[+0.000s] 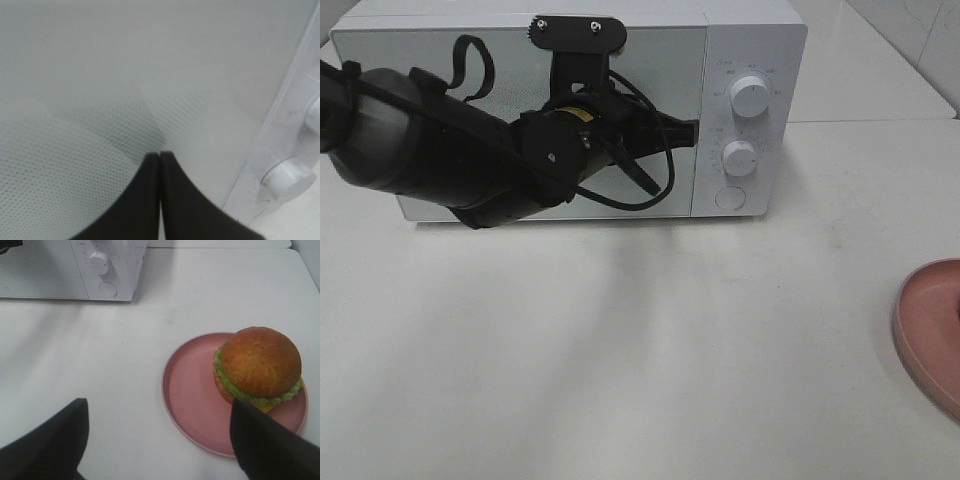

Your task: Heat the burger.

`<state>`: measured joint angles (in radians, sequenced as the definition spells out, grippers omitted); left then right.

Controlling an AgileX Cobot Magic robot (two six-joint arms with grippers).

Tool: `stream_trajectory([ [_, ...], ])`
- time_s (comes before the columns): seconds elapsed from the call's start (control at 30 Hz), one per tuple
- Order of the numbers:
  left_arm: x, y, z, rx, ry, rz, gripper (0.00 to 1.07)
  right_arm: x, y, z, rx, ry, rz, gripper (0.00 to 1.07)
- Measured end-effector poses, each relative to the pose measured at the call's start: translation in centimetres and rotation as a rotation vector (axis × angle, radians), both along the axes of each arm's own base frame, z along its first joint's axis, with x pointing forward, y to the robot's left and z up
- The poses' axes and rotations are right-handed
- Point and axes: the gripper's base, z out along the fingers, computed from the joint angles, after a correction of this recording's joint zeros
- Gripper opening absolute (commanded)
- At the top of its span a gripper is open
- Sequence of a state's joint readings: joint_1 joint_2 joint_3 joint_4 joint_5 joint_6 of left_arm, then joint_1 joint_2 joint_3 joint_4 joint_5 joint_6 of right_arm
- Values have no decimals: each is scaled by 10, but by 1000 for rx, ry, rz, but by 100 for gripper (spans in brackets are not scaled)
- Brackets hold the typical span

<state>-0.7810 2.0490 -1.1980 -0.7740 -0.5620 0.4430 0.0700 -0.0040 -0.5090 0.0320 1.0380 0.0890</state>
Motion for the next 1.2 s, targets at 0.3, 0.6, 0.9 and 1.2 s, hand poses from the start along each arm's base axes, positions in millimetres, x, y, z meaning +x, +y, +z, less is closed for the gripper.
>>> stream_trajectory([
  [0.3,3,-3,-1,7,33,-21,0,0,0,0,0,0,0,75],
  [0.6,-10,1,16,11,21,-42,0,0,0,0,0,0,0,75],
  [0.9,-42,6,18,85,177,-198,4,0,0,0,0,0,0,75],
  [1.2,-78,2,14,181,463,-495,69,0,0,0,0,0,0,75],
])
